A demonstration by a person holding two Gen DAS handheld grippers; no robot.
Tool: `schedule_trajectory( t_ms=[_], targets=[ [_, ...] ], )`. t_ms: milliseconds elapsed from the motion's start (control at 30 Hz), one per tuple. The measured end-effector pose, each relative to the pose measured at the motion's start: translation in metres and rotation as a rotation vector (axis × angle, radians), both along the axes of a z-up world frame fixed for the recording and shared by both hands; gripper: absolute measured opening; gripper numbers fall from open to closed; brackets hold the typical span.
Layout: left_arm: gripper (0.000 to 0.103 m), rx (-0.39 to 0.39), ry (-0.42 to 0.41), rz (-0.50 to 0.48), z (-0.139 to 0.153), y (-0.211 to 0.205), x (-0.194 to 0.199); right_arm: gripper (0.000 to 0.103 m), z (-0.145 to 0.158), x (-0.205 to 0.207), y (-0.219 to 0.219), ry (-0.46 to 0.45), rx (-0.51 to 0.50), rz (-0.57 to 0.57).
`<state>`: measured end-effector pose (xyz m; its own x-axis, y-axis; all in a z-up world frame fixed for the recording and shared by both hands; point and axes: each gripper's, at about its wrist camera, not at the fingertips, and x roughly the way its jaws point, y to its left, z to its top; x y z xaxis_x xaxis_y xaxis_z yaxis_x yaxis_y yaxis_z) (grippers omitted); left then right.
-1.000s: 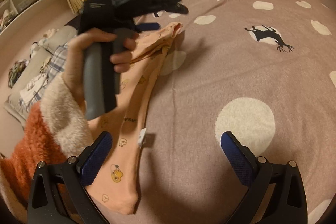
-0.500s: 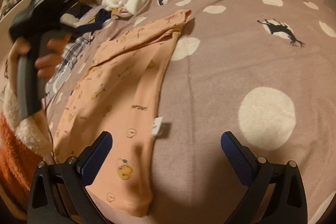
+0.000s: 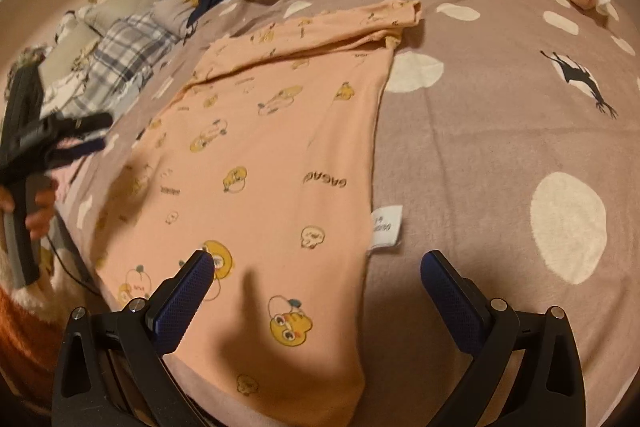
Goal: Fold small clothes
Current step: 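Withdraw the left gripper from the folded shirt, then grasp the peach shirt hem at its two corners with both grippers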
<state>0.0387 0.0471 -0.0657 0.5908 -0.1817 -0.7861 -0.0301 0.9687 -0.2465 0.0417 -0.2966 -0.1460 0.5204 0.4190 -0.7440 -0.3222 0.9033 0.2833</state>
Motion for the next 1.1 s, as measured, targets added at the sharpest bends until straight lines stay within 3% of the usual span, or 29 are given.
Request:
schedule_trajectory(
  t_ms=[100, 233, 333, 467, 633, 833, 967, 1100],
  targets=[
    [0.103, 0.019, -0.009, -0.024, -0.011, 0.01, -0.019, 0.102, 0.0, -0.005, 0.005, 0.001, -0.049, 0.012],
    [0.103, 0.01, 0.021, -0.06, -0.032, 0.02, -0.032, 0.102, -0.002, -0.007, 0.004, 0.013, -0.042, 0.008],
    [0.103, -0.111, 0.046, -0.044, -0.05, 0.032, -0.036, 0.102, -0.004, -0.011, 0.003, 0.017, -0.029, 0.005],
    [0.103, -0.116, 0.012, -0.094, -0.048, 0.031, -0.047, 0.102, -0.005, -0.018, 0.002, 0.021, -0.026, -0.003],
    [0.103, -0.21, -0.002, -0.091, -0.055, 0.041, -0.054, 0.102, -0.009, -0.022, -0.003, 0.03, 0.01, -0.011],
    [0.102, -0.338, 0.023, -0.166, -0.055, 0.05, -0.055, 0.103, -0.012, -0.014, -0.009, 0.085, 0.087, -0.056],
    [0.102, -0.442, 0.048, -0.212, -0.057, 0.054, -0.059, 0.103, -0.013, -0.014, 0.001, 0.101, 0.022, -0.054],
    [0.102, -0.423, 0.054, -0.259, -0.056, 0.05, -0.068, 0.103, -0.014, -0.015, 0.015, 0.099, -0.058, -0.079]
  ],
)
